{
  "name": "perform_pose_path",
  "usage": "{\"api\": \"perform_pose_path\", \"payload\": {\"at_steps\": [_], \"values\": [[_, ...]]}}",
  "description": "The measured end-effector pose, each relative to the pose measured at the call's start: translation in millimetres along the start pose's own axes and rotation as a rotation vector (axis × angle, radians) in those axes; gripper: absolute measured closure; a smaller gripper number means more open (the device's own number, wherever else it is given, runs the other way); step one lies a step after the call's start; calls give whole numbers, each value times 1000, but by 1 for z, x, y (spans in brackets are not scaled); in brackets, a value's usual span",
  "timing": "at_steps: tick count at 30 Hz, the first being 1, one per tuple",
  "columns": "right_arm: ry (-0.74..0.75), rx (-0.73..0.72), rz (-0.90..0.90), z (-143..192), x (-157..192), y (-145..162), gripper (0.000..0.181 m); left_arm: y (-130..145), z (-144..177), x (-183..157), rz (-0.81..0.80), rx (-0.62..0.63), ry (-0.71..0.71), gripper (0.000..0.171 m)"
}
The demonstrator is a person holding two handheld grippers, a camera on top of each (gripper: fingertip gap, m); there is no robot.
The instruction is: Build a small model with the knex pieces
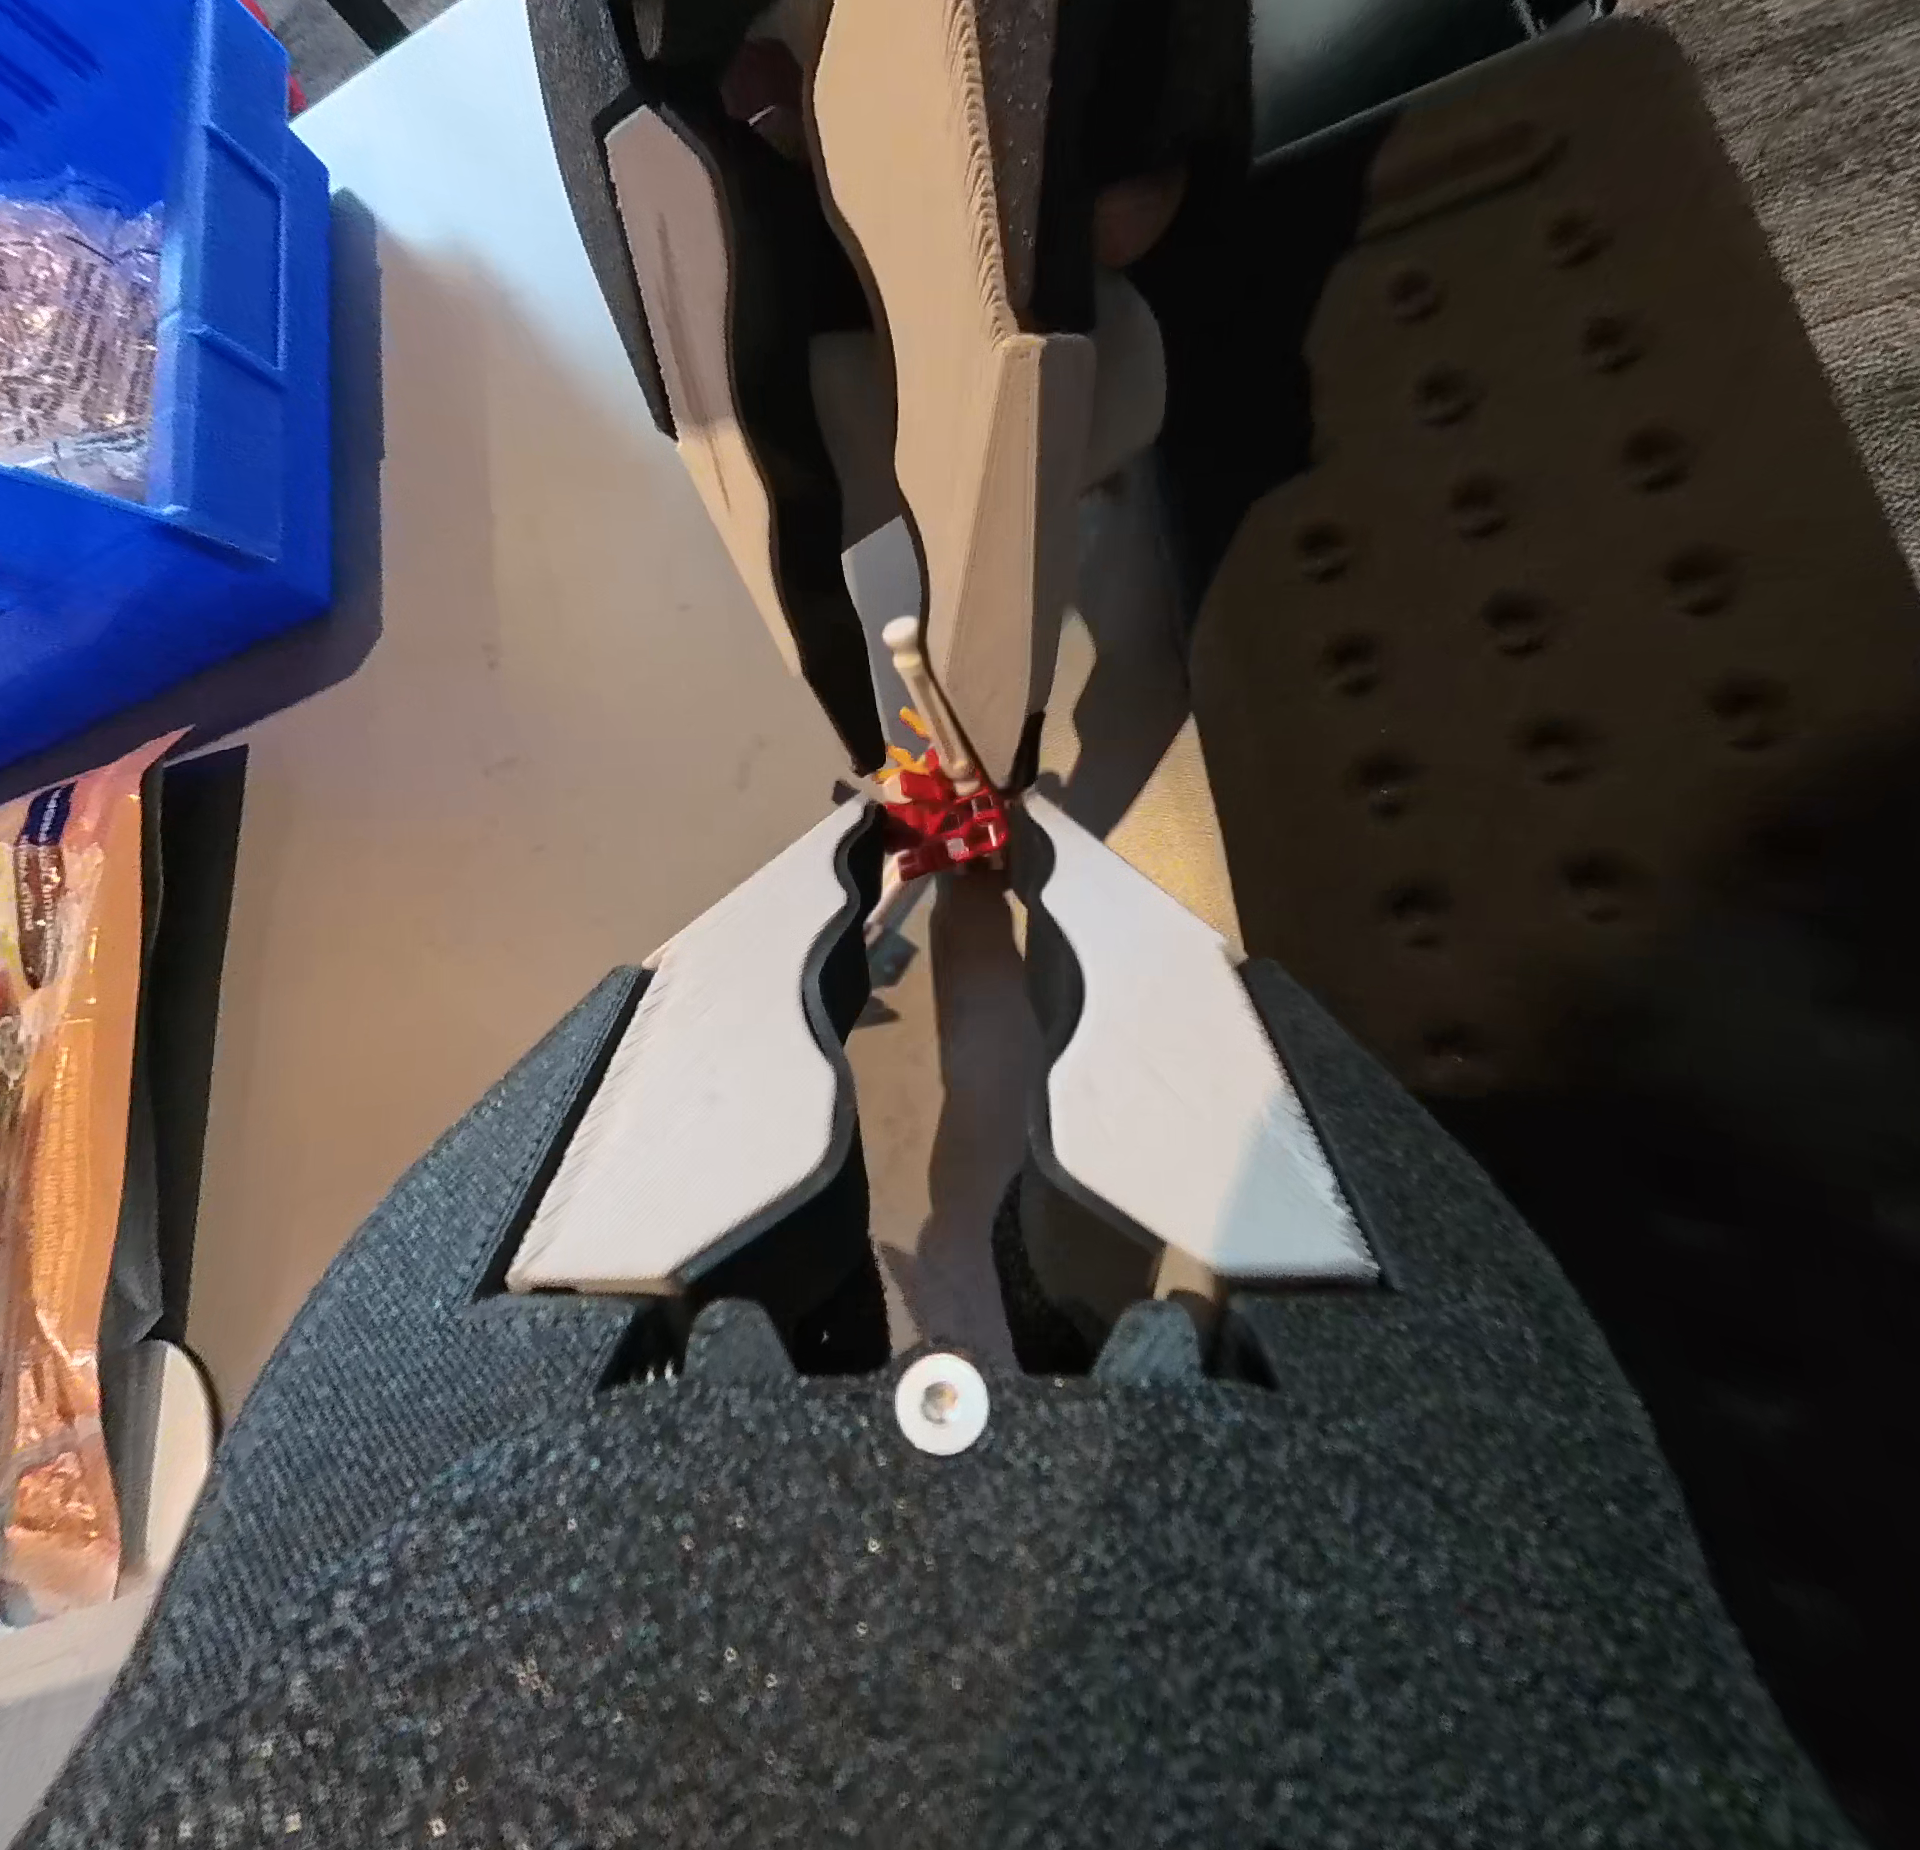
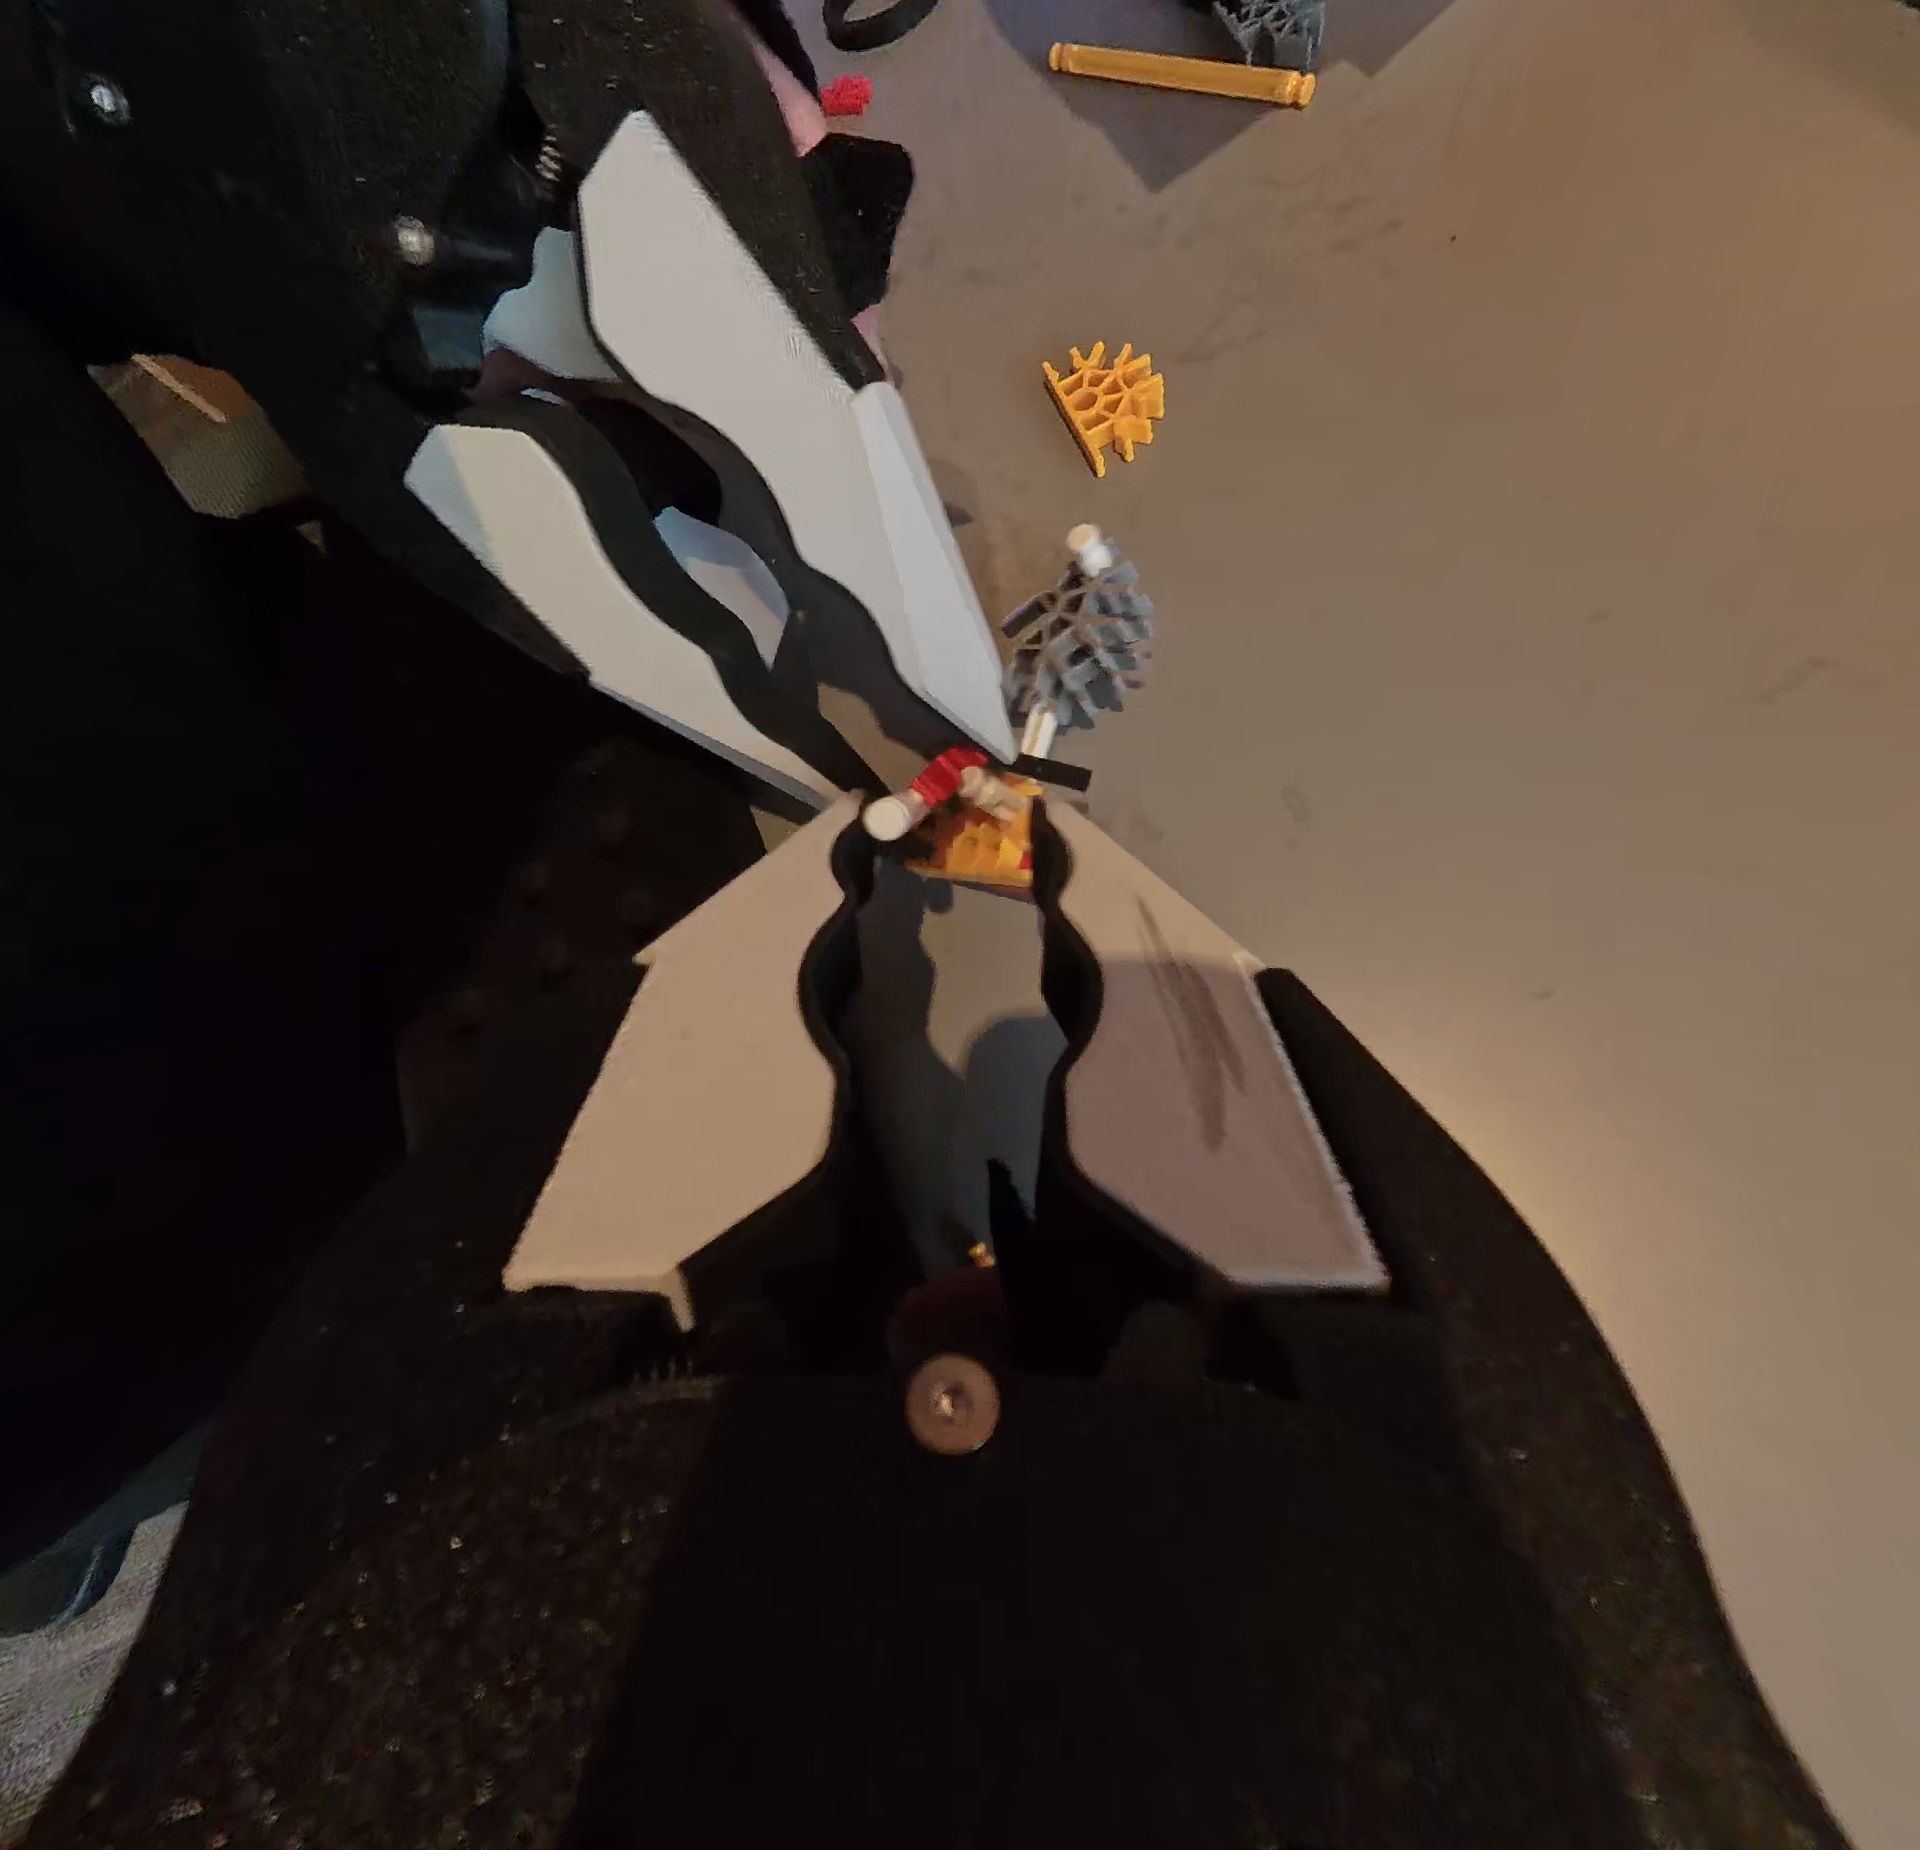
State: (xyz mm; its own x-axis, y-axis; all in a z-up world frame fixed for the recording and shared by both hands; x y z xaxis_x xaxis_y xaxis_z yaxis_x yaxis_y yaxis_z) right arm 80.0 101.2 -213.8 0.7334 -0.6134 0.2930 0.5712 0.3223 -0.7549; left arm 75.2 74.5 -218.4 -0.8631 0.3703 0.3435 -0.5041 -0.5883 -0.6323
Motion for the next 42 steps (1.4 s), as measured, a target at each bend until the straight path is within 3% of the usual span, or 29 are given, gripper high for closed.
{"api": "perform_pose_path", "payload": {"at_steps": [8,12,23,28,39,42], "values": [[-1,-9,4,-1,1,1,157,1,0,1,7,4,11,150],[-28,6,10,-3,5,2,170,3,-3,1,-1,6,11,150],[48,-38,2,5,0,-3,153,1,-6,2,1,16,3,150],[81,-54,5,4,-5,-6,176,1,-6,6,0,32,-28,150],[90,-112,-6,9,4,-11,177,-1,0,5,-15,3,-49,149],[61,-186,-48,17,7,-19,177,2,7,7,-31,-9,-91,136]]}}
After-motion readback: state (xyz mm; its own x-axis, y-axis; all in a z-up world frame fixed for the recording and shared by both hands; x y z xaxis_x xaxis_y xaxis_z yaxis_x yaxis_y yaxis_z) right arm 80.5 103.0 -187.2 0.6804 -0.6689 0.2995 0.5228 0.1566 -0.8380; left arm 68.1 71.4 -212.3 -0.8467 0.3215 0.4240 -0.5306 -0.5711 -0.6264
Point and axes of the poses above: each gripper's, where its closed fingertips meet, z back along the fingers, y out of its underside, x = y × z across the jaws, the point moved 2 cm from there along z, back along the fingers
